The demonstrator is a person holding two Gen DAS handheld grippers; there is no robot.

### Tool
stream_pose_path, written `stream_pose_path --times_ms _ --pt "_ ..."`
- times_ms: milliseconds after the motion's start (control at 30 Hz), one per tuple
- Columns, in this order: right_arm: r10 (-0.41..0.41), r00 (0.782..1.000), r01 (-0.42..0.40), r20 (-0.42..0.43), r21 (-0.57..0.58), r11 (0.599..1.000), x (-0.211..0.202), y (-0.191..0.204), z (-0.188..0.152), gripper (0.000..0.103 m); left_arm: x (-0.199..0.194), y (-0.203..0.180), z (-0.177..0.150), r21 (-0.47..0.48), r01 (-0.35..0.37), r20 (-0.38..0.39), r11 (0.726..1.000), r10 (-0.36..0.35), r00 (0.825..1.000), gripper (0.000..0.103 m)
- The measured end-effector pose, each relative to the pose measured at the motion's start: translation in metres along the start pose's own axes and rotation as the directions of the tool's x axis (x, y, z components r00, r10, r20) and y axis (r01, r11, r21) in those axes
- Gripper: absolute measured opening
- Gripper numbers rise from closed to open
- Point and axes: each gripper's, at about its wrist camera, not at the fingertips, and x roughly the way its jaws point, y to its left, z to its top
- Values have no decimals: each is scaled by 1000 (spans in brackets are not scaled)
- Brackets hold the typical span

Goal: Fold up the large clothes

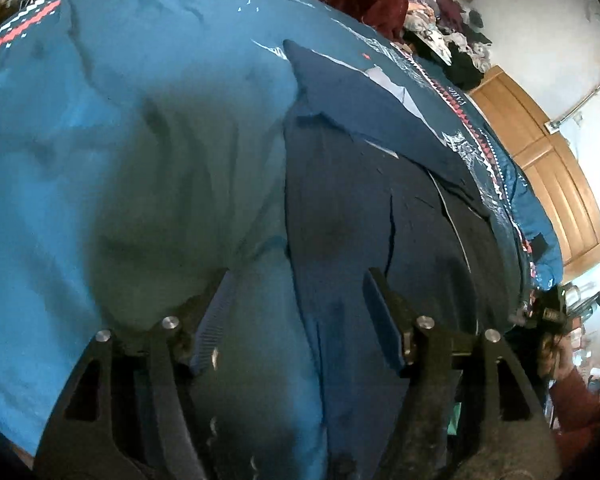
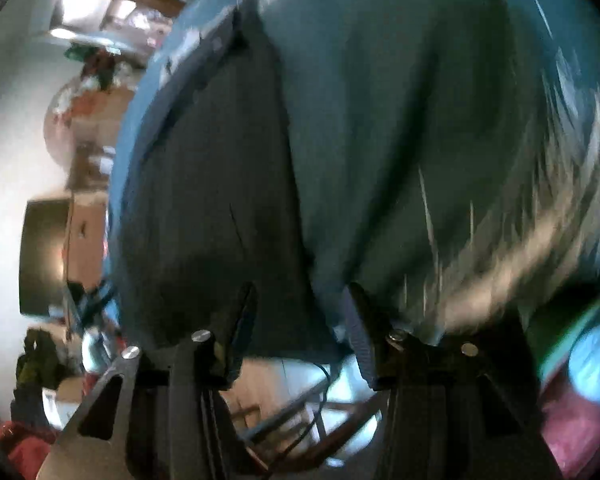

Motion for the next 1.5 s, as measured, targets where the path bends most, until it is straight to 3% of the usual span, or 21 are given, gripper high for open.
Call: stream_pose_path --times_ms 233,300,367,633,800,933,1100,1233,1367,1500 --pt "-47 994 52 -101 45 998 39 -26 -17 58 -19 1 -10 -15 18 6 1000 -18 1000 68" --pt "-35 993 40 -114 41 998 53 -27 -13 70 -22 2 -14 -32 36 5 999 -36 999 68" --pt "-38 991 41 -125 16 999 60 -25 -10 73 -26 5 -18 -52 49 9 997 -49 999 69" --pt "21 991 -29 -134 -59 998 80 -5 -9 74 -41 26 -49 -172 184 -5 968 -187 982 75" --pt "77 988 -90 -131 -89 992 86 6 -16 77 -48 25 -72 -174 224 -44 959 -235 971 75" --pt "80 989 -91 -128 -86 992 82 15 -16 76 -44 10 -81 -107 205 -108 973 -217 970 75" --pt "69 991 -79 -116 -84 993 69 15 -26 56 -33 -13 -83 -16 188 -139 982 -188 972 73" --pt "96 991 -104 -97 -86 991 59 16 -32 54 -23 -27 -83 30 238 -157 971 -231 960 53" --pt "147 985 -154 -90 -76 985 50 8 -33 54 -11 -35 -83 56 255 -184 965 -241 953 52" --pt "122 988 -128 -94 -55 990 60 4 -29 54 -8 -24 -81 20 282 -174 959 -274 946 54"
